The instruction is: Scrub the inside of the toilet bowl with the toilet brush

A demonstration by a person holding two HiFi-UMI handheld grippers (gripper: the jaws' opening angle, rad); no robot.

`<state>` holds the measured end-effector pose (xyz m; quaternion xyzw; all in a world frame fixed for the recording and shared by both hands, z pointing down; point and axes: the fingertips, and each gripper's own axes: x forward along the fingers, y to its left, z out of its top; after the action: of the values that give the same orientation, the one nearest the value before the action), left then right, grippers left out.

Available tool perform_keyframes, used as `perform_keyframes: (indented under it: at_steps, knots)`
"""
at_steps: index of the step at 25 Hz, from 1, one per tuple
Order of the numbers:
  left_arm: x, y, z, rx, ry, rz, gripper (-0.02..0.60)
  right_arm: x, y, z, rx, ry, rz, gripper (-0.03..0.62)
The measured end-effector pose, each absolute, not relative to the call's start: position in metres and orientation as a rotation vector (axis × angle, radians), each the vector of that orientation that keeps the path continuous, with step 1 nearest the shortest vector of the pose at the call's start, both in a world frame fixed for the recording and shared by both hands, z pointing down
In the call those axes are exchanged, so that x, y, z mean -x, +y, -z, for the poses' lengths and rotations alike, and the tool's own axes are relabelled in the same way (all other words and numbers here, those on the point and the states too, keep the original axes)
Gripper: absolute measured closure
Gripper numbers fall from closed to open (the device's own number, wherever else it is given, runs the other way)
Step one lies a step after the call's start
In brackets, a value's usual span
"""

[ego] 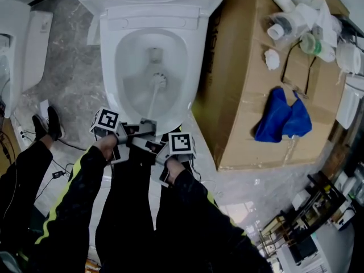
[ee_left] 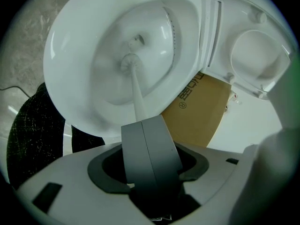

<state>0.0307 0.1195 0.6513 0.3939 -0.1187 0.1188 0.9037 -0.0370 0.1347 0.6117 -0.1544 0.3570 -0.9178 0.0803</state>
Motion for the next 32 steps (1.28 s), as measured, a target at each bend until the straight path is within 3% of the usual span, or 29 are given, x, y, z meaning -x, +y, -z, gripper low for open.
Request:
perform_keyframes:
  at_steps: [32]
  knots:
    - [0.003, 0.088, -0.649, -0.793, -0.424, -0.026, 0.322, 0.062, 0.122, -0.605, 0.248, 1.187, 2.945, 0.385]
